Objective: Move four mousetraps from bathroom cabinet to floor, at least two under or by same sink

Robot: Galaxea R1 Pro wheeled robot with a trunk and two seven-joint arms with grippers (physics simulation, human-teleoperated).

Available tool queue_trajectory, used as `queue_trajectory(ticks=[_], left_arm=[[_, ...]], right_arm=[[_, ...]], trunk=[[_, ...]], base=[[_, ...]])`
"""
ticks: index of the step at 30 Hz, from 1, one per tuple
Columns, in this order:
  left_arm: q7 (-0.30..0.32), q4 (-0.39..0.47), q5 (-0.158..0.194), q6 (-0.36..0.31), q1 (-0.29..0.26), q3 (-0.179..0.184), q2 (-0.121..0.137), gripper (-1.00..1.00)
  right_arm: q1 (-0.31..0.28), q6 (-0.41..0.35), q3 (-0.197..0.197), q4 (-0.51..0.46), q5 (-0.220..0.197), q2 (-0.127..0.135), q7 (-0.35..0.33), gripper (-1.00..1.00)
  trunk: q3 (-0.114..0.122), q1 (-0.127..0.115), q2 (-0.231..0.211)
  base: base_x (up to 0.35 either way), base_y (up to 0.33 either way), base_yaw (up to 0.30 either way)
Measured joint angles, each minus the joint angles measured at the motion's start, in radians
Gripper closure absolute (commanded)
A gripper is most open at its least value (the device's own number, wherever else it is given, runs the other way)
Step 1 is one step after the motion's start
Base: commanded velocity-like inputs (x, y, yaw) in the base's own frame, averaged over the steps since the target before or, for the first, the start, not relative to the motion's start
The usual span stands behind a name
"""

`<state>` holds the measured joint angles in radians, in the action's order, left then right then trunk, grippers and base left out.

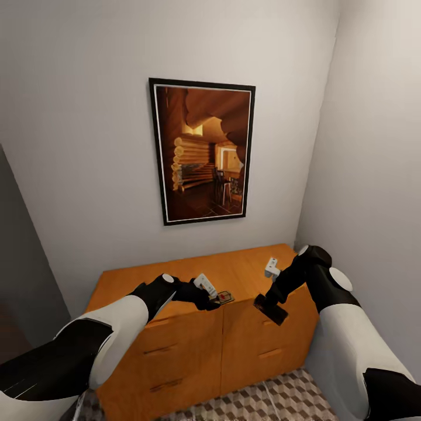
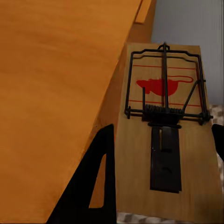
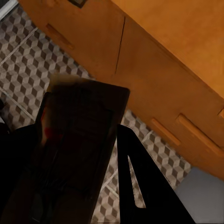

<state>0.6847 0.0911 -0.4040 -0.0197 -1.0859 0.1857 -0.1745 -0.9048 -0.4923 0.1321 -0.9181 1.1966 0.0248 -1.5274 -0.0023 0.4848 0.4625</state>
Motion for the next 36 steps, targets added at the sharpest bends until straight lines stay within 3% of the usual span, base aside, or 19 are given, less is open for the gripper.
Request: queue_trajectory(ticks=[9, 30, 36], left_arm=[[0.0, 0.0, 0.0, 0.0, 0.0, 0.0, 0.0, 1.0], [0.002, 0.0, 0.002, 0.002, 0.0, -0.001, 0.0, 1.0], [0.002, 0.0, 0.002, 0.002, 0.0, -0.001, 0.0, 1.0]], right_arm=[[0.0, 0.0, 0.0, 0.0, 0.0, 0.0, 0.0, 1.0], [0.0, 0.0, 0.0, 0.001, 0.0, 0.0, -0.001, 1.0], [0.0, 0.002, 0.002, 0.117, -0.01, -0.011, 0.02, 1.0]], trunk=[[0.028, -0.035, -0.063], [0.028, -0.035, -0.063], [0.028, -0.035, -0.063]], base=[[-0.322, -0.08, 0.0], [-0.023, -0.004, 0.0], [0.0, 0.0, 0.0]])
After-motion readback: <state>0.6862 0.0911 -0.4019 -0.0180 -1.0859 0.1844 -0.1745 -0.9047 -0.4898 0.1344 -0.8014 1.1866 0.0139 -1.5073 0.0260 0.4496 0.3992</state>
